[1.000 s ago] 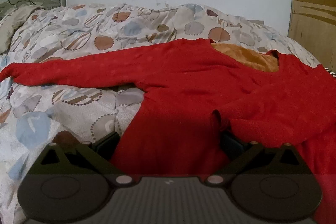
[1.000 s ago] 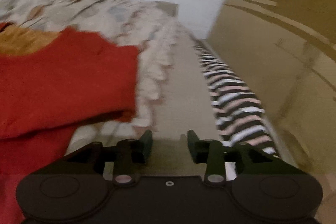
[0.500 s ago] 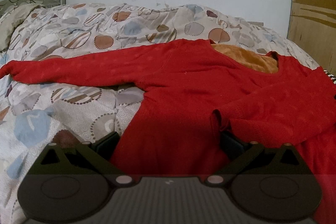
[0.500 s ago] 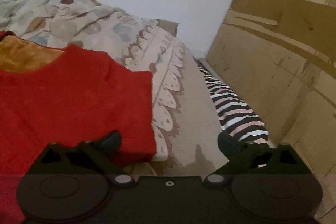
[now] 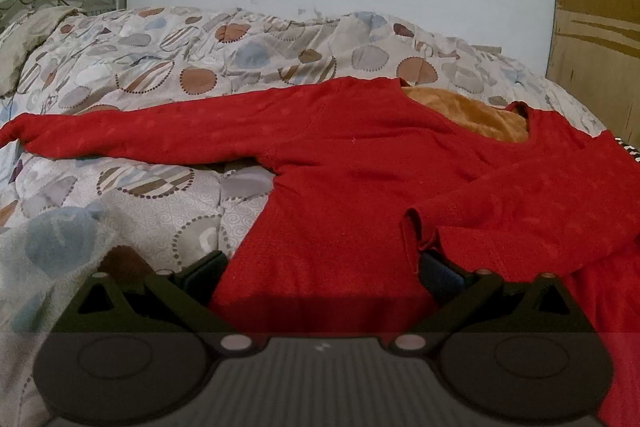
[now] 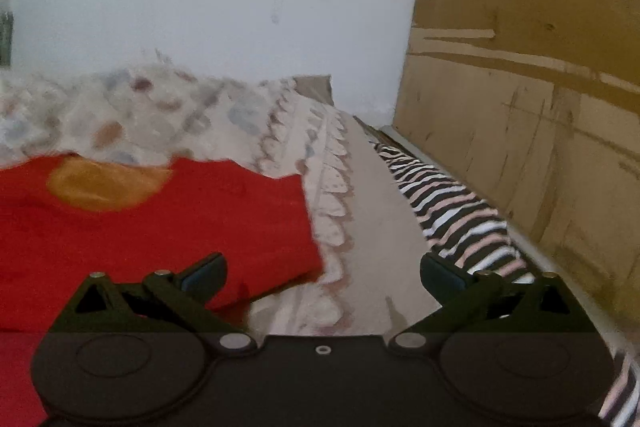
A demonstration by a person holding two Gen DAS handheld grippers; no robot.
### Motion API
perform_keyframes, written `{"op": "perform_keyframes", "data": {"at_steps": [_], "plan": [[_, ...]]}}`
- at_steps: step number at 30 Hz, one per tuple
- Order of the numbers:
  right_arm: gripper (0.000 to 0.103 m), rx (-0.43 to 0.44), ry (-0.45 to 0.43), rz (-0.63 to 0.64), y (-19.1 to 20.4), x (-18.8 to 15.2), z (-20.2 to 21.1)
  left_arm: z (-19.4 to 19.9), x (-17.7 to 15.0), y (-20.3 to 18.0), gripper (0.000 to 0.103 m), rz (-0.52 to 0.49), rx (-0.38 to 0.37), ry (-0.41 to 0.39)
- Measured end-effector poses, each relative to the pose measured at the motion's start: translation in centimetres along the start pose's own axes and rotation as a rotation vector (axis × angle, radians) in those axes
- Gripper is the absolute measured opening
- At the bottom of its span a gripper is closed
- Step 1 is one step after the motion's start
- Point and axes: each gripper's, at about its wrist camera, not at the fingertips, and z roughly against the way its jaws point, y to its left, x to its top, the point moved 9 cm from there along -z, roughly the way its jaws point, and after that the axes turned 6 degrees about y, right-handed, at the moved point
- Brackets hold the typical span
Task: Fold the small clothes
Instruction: 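Release the folded sleeve from the right gripper and withdraw, then move the left gripper to the cuff of the other red sleeve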
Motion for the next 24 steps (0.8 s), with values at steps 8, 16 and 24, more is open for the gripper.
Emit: {"op": "perform_keyframes", "data": {"at_steps": [8,16,24], "plan": [[0.102,-0.087,-0.031,-0.011,3.1,0.5,8.0,0.0,-0.1,0.6,0.103,0.033,-0.041,0.003],[0.102,-0.098,-0.086,0.007,6.5,1.9,11.9,1.5,2.1,1.0,0.103,-0.078,-0.098,0.071],[0.102,-0.114,-0.107,-0.072,7.4,1.6,14.8,3.5,4.3,7.0,0.103,0.079,-0.040,0.091]]}}
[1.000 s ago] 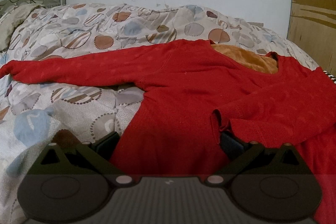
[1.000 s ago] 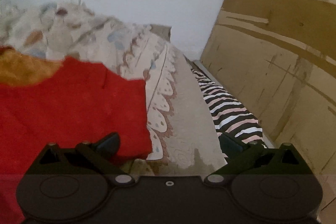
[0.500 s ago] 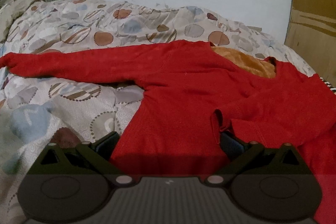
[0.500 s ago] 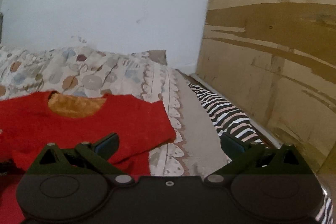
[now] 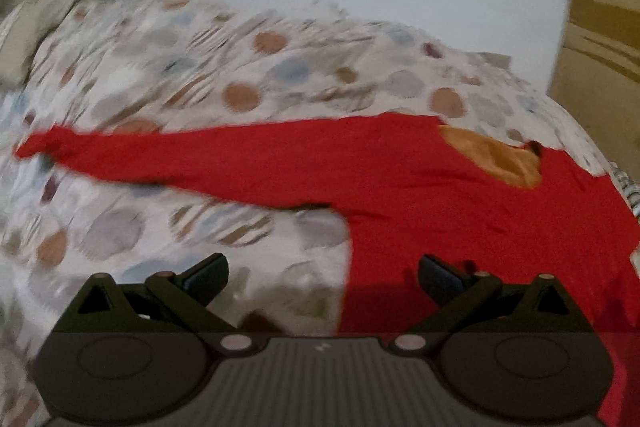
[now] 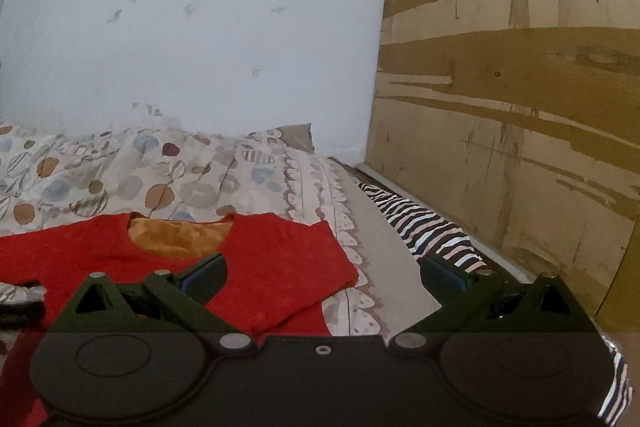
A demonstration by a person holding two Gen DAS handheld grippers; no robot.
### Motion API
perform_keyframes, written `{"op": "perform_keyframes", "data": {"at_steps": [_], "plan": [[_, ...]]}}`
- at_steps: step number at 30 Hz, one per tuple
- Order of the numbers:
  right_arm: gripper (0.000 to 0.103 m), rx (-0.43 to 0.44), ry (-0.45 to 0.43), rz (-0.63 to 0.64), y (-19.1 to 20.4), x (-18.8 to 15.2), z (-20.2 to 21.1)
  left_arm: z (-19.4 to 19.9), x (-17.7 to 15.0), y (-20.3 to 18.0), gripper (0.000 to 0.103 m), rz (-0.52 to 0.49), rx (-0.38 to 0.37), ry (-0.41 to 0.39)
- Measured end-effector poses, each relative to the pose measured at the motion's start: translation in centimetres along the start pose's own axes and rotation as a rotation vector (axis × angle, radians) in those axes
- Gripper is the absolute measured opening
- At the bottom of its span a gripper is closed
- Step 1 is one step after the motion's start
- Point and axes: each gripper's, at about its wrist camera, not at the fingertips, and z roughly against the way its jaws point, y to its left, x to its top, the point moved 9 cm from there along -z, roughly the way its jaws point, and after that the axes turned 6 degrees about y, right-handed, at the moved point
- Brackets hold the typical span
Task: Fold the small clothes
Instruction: 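Move the left gripper to the cuff of the other red sleeve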
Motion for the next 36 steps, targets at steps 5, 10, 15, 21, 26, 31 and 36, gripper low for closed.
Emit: {"op": "perform_keyframes", "data": {"at_steps": [5,10,15,21,26,31,36], "plan": [[0.103,0.005,-0.018,-0.048,0.4,-0.3,1.8,0.6,0.1,3.9,0.103,0.113,0.021,0.044],[0.103,0.051,-0.028,-0.087,1.8,-0.9,2.5,1.3,0.1,7.6,0.103,0.108,0.081,0.042],[0.103,0.093,-0.013,-0.083,3.9,-2.5,2.7,2.0,0.2,11.3,0.103,0.126,0.112,0.002],[0.103,0.187,0.019,-0.049,7.1,-4.6,2.1,0.1,-0.7,15.2,0.103,0.224,0.106,0.023],[0.103,0.279,0.015,0.020,9.8,-5.1,1.8,-1.8,0.4,17.9,0.103,0.279,0.051,-0.017],[0.103,0.333,-0.010,0.093,11.7,-5.0,2.0,-3.5,2.2,23.1,0.103,0.332,0.126,-0.126],[0.103,0.346,-0.042,0.155,12.6,-5.3,2.2,-4.0,4.1,26.9,0.103,0.047,0.265,-0.197]]}}
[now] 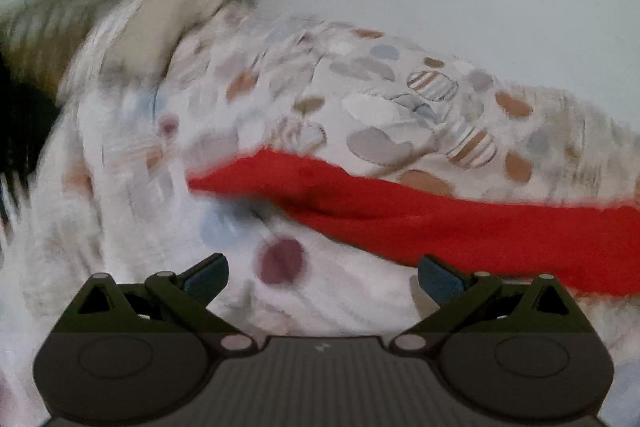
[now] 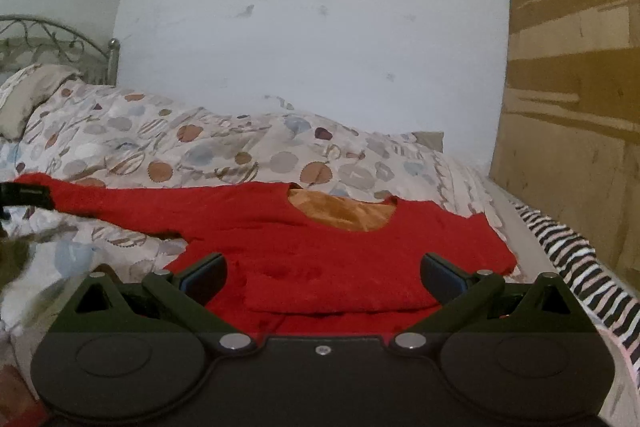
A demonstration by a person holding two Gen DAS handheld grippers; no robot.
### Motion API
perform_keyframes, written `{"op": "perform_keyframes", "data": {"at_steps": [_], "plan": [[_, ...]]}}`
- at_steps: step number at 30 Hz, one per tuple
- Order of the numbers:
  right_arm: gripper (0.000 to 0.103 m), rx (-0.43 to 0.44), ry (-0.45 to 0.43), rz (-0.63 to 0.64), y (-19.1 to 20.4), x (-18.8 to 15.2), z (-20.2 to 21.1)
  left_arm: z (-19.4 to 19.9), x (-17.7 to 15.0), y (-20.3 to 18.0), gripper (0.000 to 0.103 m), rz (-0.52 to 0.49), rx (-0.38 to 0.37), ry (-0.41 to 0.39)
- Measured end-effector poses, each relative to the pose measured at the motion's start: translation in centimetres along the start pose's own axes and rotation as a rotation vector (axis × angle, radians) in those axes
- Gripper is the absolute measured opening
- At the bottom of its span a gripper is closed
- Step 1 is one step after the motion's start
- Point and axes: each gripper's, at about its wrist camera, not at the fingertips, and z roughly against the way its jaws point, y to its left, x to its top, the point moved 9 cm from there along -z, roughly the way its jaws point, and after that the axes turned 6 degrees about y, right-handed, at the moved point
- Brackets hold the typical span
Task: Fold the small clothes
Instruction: 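Move the left gripper to the cuff of the other red sleeve, then grasp the sleeve cuff with the left gripper and fold it across the body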
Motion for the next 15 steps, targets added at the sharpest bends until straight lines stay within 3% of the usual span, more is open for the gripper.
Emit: {"op": "perform_keyframes", "data": {"at_steps": [3,5,9,15], "plan": [[0.103,0.014,0.002,0.008,0.2,-0.3,-0.3,-1.6,-0.1,1.9,0.103,-0.195,0.102,-0.012],[0.103,0.017,0.010,0.004,0.3,-0.7,-0.5,-2.8,0.0,3.6,0.103,-0.255,0.166,-0.013],[0.103,0.013,0.039,-0.015,0.4,-1.3,-1.3,-3.8,1.5,5.1,0.103,-0.375,0.262,-0.093],[0.103,-0.001,0.062,-0.016,0.8,-1.6,-1.9,-4.7,3.4,2.6,0.098,-0.671,0.252,-0.191]]}}
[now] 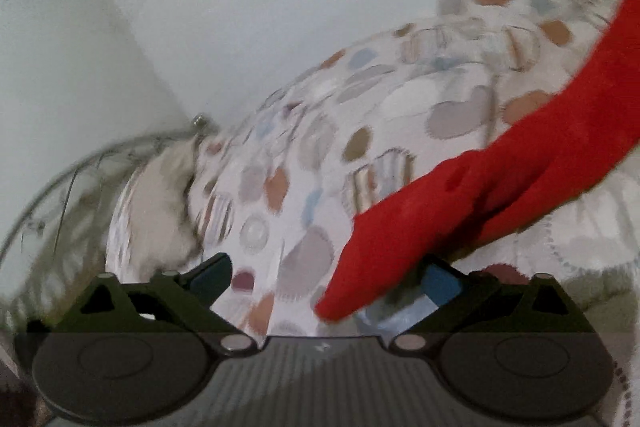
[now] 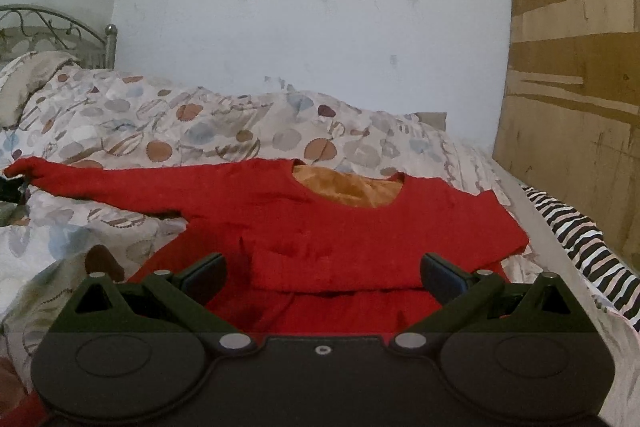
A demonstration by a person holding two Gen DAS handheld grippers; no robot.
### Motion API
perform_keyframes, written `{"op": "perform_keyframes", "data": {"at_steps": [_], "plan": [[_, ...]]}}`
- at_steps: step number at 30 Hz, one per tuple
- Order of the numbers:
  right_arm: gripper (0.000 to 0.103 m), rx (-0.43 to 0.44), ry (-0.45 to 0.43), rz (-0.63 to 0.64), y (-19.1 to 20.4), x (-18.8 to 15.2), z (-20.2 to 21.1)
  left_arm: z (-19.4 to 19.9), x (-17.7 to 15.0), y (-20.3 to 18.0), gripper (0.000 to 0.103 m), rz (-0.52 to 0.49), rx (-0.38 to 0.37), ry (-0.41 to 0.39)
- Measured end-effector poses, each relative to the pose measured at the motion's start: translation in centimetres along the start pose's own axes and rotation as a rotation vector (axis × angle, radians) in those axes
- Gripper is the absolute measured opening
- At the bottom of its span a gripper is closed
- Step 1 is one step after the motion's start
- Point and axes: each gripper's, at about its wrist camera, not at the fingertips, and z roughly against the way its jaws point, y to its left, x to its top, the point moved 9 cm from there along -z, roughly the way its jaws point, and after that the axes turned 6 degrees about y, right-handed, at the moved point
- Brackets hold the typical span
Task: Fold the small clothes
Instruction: 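Grasp the sleeve cuff with the left gripper and fold it across the body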
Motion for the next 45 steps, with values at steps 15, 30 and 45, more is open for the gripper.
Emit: {"op": "perform_keyframes", "data": {"at_steps": [15,30,45], "plan": [[0.103,-0.027,-0.007,-0.012,-0.2,0.0,1.4,5.9,4.3,1.8,0.006,-0.091,-0.403,0.164],[0.103,-0.004,0.006,-0.066,0.5,-0.5,1.5,10.5,3.2,4.4,0.006,0.538,-1.187,0.680],[0.103,0.025,0.028,-0.080,0.4,-1.4,1.6,17.9,13.7,2.9,0.006,0.583,-1.378,0.532]]}}
